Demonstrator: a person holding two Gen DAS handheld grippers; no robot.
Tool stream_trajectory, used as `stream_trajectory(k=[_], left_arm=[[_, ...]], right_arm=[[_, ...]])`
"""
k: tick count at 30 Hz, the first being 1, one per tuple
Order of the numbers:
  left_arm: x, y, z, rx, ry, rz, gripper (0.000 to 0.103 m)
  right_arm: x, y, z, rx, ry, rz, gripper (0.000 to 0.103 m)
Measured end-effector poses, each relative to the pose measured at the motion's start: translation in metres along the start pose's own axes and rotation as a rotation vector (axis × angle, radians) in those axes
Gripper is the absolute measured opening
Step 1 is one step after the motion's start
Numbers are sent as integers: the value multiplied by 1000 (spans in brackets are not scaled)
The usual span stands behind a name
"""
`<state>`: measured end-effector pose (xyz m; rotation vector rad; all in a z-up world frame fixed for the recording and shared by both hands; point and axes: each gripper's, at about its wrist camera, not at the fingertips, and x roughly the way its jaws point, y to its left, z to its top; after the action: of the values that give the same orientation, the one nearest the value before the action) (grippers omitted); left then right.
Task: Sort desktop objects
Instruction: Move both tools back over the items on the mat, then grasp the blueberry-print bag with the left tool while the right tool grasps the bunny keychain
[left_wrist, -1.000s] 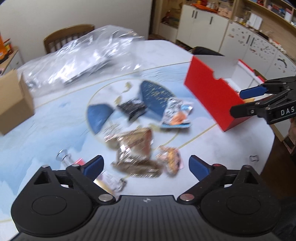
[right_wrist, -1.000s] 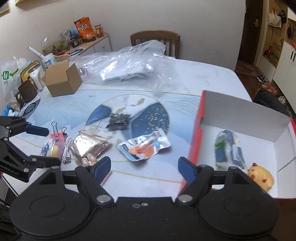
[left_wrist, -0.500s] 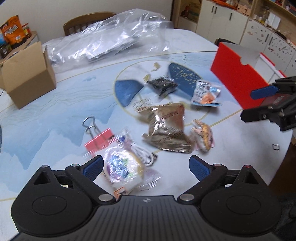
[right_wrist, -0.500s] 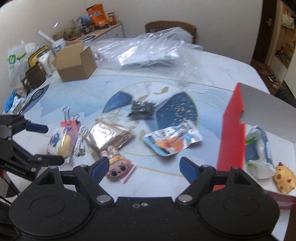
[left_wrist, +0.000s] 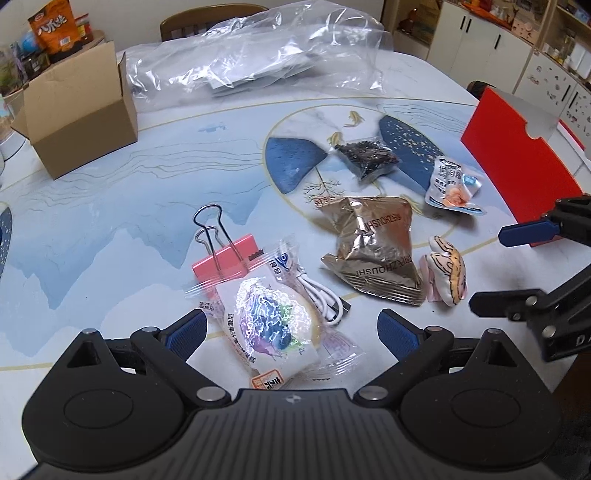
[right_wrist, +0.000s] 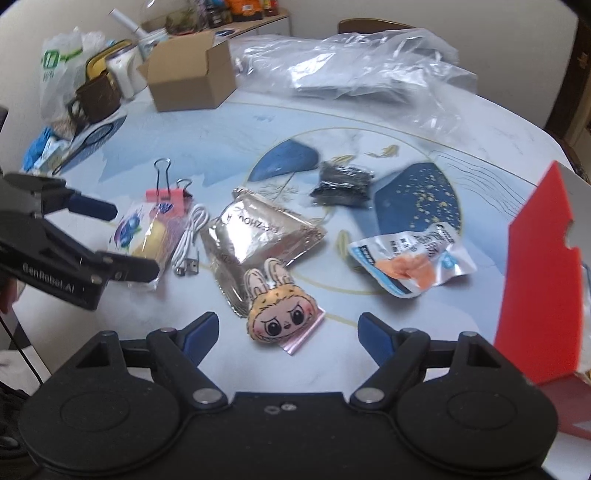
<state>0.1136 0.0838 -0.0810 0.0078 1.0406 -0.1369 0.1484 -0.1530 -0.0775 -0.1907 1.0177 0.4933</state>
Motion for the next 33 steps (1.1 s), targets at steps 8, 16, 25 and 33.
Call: stream_trajectory(k=[8,16,25,33], left_arm=[[8,5,4,-48,9,-3,99],[11,10,3,-87,15,-19,98],[14,11,0,-113,28,-33,79],[14,12,1,-118,29,-28,57]], right_arm=[[21,5,3,-38,24,1,74],[29,11,6,-82,31,-3,62],[32,12,7,-100,40,-7,47],[27,10,11,-93,28,-11,37]])
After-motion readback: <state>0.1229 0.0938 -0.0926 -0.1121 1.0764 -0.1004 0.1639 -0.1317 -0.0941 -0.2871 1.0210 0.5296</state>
